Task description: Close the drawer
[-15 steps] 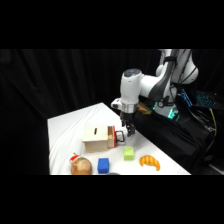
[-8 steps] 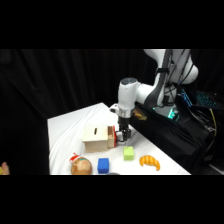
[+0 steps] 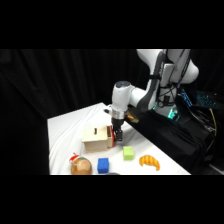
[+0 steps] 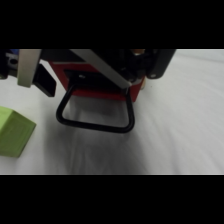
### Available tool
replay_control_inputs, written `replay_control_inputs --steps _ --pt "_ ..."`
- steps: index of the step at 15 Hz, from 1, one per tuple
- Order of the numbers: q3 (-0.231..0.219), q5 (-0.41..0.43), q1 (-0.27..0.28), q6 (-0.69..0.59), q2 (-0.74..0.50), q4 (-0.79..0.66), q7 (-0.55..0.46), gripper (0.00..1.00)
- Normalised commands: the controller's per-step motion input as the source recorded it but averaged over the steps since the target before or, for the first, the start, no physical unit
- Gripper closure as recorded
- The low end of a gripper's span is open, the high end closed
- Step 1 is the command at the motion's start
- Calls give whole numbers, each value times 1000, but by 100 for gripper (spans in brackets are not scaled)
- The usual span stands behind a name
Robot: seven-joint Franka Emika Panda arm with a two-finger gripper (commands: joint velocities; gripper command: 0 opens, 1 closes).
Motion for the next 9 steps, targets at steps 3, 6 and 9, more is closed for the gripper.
replay_control_inputs --steps 3,6,9 --pt "-180 2 141 121 176 218 -29 0" --pt "-132 33 101 103 148 213 -55 0" --pt "-107 57 73 92 113 204 -84 0"
